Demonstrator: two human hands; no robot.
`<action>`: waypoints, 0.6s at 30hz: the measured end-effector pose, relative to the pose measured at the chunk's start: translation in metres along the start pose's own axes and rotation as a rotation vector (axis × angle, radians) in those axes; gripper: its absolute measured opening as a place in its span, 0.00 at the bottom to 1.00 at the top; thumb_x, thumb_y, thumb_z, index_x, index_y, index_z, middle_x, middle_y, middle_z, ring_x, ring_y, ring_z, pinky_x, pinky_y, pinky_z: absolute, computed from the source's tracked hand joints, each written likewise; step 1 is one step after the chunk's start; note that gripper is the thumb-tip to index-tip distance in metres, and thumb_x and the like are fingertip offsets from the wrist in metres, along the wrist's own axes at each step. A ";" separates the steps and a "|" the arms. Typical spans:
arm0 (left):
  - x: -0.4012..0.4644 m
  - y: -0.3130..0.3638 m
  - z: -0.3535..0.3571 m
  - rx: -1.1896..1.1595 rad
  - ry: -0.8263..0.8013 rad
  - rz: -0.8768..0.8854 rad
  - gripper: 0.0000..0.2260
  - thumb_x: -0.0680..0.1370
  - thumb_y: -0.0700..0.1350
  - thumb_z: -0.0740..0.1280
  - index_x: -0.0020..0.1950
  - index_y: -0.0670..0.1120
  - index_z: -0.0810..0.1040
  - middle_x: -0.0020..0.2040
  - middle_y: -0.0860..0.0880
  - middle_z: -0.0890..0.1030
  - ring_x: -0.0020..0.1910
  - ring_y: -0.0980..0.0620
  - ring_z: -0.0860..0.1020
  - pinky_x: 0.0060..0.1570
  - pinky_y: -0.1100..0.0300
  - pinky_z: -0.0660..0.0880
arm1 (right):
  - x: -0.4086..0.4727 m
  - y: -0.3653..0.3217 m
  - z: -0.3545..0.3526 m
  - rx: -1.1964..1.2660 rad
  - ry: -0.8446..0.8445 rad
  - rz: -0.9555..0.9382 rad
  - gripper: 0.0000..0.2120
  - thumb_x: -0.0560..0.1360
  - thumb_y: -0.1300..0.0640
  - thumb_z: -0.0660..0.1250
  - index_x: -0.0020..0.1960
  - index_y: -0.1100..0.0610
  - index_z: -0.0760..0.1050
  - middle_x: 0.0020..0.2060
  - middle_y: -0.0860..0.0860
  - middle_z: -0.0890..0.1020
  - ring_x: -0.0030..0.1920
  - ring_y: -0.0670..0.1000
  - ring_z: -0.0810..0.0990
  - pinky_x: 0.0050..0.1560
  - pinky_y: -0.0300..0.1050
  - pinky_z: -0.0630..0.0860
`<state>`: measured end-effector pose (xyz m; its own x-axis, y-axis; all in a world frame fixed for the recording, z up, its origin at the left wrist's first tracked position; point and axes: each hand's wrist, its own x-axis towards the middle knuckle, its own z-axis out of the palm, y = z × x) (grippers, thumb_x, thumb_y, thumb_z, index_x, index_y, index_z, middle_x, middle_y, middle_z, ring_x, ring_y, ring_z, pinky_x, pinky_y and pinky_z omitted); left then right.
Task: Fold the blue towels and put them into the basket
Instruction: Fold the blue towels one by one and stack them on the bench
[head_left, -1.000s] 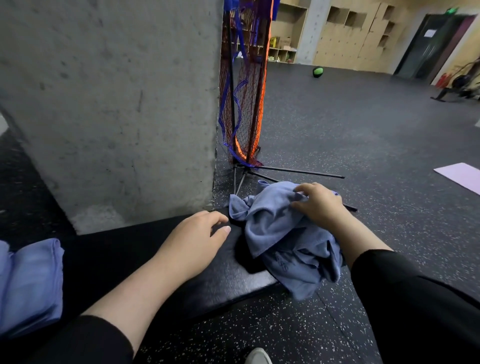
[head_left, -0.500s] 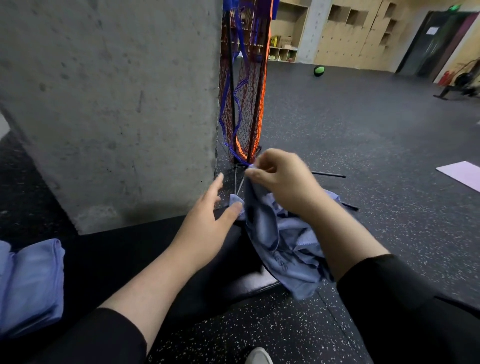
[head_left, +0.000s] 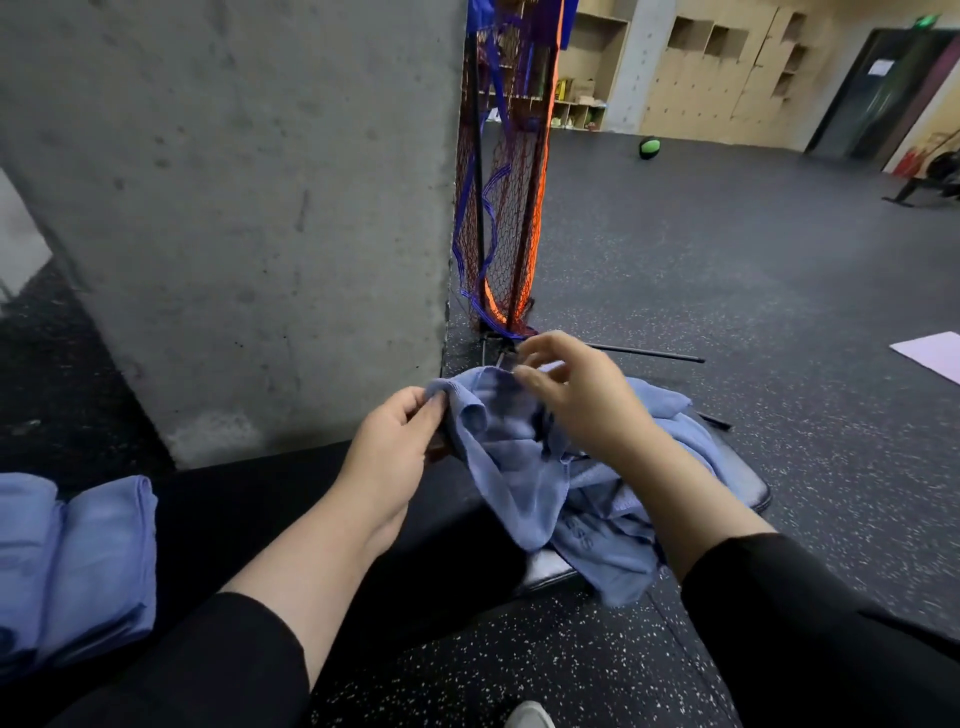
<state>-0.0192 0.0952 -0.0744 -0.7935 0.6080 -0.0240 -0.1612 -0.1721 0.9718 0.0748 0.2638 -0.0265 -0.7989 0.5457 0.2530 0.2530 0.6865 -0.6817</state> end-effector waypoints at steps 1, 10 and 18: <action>0.000 0.002 0.001 -0.070 0.013 -0.015 0.09 0.84 0.44 0.63 0.49 0.45 0.81 0.46 0.44 0.84 0.46 0.50 0.81 0.53 0.50 0.77 | 0.002 0.011 -0.004 -0.118 -0.022 0.042 0.15 0.77 0.50 0.71 0.63 0.49 0.76 0.53 0.47 0.81 0.52 0.50 0.80 0.52 0.48 0.77; 0.008 0.019 -0.003 -0.338 -0.001 -0.049 0.17 0.84 0.48 0.58 0.62 0.36 0.77 0.61 0.36 0.81 0.61 0.38 0.80 0.63 0.43 0.76 | 0.008 0.048 -0.004 -0.408 -0.050 0.189 0.20 0.73 0.61 0.67 0.65 0.53 0.76 0.54 0.54 0.75 0.59 0.59 0.76 0.52 0.47 0.71; 0.011 0.002 0.009 0.143 0.185 0.012 0.15 0.85 0.51 0.58 0.41 0.47 0.71 0.33 0.56 0.72 0.36 0.54 0.69 0.41 0.57 0.67 | 0.003 0.055 0.002 -0.524 -0.110 0.172 0.22 0.72 0.56 0.69 0.65 0.53 0.75 0.61 0.55 0.75 0.63 0.61 0.72 0.57 0.54 0.73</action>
<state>-0.0227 0.1081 -0.0705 -0.8911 0.4519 -0.0416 -0.0763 -0.0588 0.9954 0.0857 0.3025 -0.0645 -0.7672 0.6370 0.0756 0.5998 0.7541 -0.2676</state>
